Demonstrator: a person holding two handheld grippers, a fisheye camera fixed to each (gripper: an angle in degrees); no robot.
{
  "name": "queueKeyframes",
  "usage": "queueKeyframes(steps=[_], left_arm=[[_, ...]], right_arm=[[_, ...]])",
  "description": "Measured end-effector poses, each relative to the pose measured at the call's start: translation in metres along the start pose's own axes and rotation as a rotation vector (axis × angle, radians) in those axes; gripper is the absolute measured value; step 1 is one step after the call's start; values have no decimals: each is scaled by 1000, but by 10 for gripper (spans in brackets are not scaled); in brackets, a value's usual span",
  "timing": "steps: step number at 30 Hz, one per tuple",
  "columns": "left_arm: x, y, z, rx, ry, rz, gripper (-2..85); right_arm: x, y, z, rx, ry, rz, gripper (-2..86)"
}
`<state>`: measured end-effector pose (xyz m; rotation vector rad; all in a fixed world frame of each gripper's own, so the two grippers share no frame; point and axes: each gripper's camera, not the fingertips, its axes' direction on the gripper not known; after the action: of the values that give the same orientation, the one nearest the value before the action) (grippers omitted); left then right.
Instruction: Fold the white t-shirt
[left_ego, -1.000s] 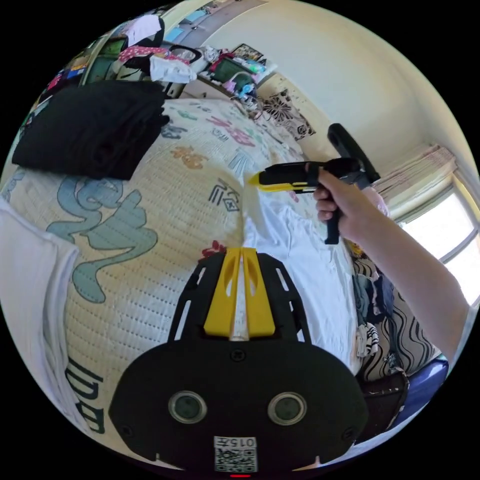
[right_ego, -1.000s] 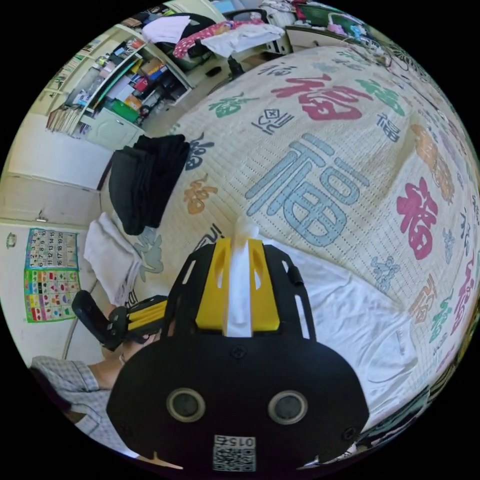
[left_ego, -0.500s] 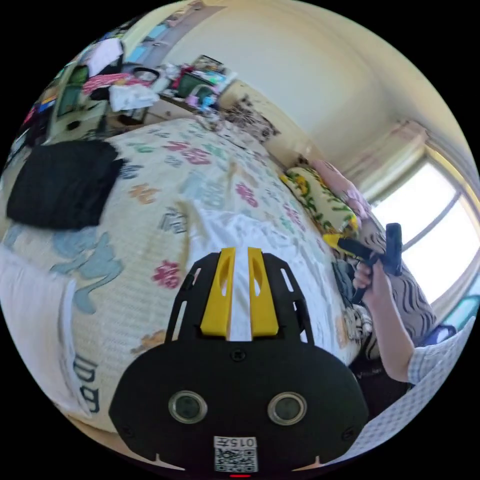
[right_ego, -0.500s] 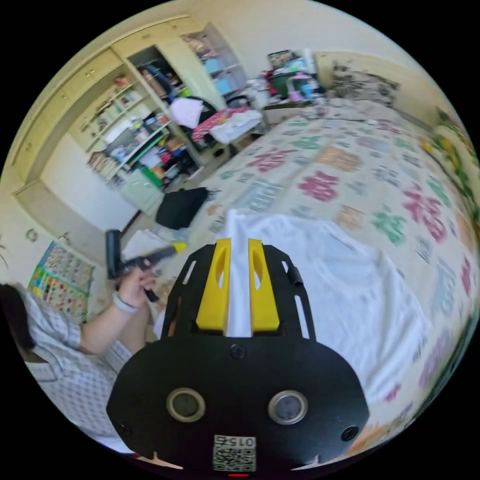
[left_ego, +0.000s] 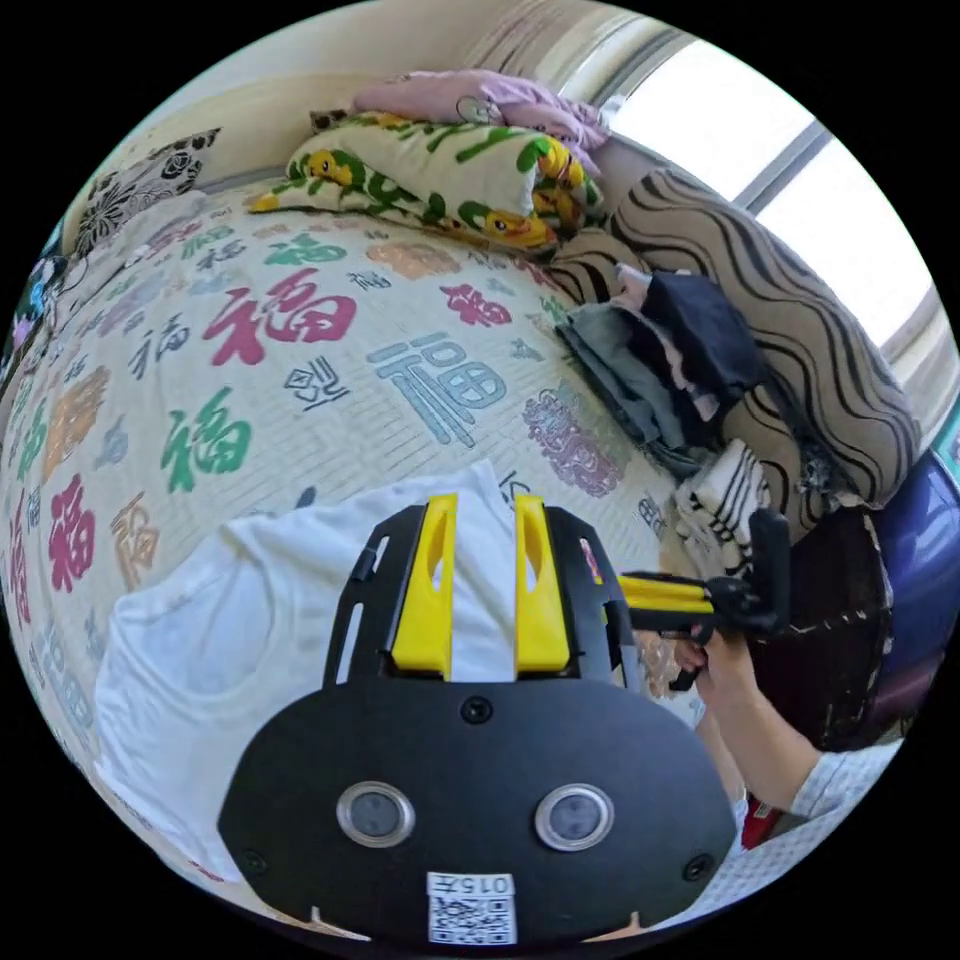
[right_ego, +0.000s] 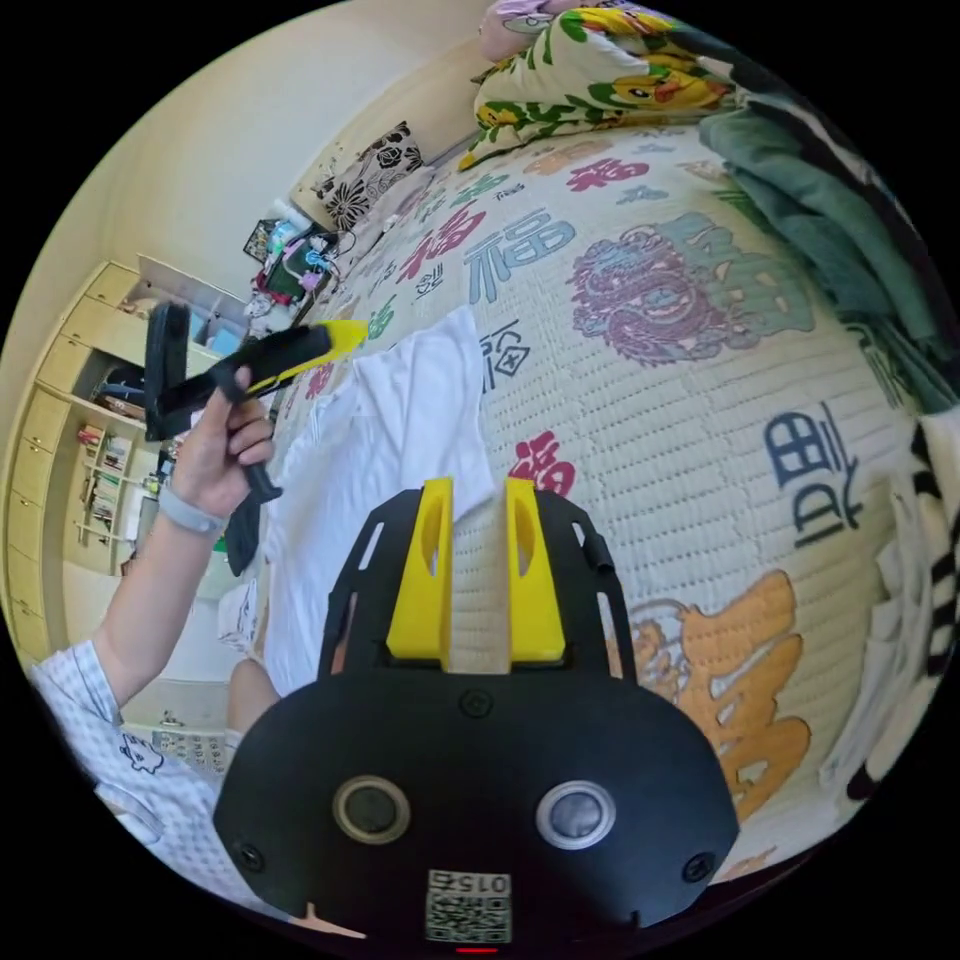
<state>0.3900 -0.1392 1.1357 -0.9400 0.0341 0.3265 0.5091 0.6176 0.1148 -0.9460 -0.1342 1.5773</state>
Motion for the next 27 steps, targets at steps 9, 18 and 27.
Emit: queueKeyframes(steps=[9, 18, 27], left_arm=[[83, -52, 25, -12, -64, 299, 16], [124, -21, -26, 124, -160, 260, 44], [55, 233, -236, 256, -52, 20, 65]], right_arm=[[49, 24, -30, 45, 43, -60, 1], [108, 84, -69, 48, 116, 28, 15], [102, 196, -89, -234, 16, -113, 83]])
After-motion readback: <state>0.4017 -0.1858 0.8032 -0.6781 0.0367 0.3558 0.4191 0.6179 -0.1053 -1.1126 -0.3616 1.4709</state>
